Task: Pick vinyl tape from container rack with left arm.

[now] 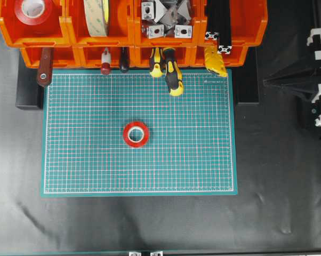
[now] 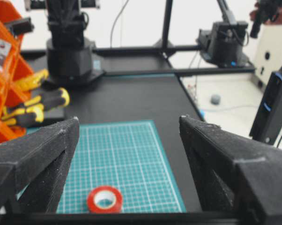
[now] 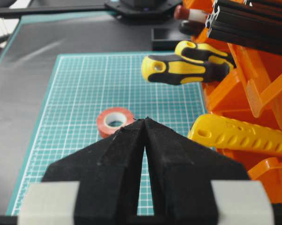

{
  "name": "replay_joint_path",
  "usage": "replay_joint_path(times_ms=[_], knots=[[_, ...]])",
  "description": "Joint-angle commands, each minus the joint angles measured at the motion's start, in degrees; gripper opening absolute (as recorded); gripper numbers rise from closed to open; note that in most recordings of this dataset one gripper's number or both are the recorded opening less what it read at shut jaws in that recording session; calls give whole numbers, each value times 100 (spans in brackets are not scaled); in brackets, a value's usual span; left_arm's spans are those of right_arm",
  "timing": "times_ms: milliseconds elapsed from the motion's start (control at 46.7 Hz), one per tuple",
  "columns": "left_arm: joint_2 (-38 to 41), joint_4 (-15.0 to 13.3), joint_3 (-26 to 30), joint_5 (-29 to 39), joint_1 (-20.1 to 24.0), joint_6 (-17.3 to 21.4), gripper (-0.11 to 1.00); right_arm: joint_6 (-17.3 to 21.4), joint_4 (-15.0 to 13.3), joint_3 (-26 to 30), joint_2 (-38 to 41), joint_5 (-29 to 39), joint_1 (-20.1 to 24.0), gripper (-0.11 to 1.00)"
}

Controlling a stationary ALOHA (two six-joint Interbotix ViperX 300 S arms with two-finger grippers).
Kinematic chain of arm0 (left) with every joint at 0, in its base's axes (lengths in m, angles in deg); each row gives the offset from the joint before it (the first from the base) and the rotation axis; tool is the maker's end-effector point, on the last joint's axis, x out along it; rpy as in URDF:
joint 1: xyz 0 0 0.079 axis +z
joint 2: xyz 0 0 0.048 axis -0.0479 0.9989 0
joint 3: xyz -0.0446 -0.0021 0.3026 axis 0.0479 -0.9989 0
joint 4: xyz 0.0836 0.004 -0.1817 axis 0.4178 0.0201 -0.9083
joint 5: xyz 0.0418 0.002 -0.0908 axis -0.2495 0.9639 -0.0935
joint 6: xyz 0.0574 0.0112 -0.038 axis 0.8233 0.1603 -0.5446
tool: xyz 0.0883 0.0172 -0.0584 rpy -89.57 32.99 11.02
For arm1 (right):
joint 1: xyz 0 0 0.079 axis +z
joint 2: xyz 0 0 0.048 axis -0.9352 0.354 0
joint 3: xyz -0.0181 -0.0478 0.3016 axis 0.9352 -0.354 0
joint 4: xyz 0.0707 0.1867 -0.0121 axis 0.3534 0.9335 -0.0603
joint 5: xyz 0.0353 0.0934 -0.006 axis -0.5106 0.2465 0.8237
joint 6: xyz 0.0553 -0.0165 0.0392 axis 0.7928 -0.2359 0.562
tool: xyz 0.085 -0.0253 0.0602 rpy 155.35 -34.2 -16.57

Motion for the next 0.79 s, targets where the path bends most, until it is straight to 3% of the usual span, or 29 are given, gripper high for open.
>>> replay_joint_path(times_ms=[0, 193, 771], knots=[[26, 0, 0, -62, 26, -26, 83, -9, 18, 97, 26, -176, 9, 0], [-9, -9, -9, -149, 53, -132, 83, -44, 18, 97, 26, -809, 9, 0], [-88, 0, -79, -185, 141, -290, 83, -88, 9, 88, 44, -861, 9, 0]])
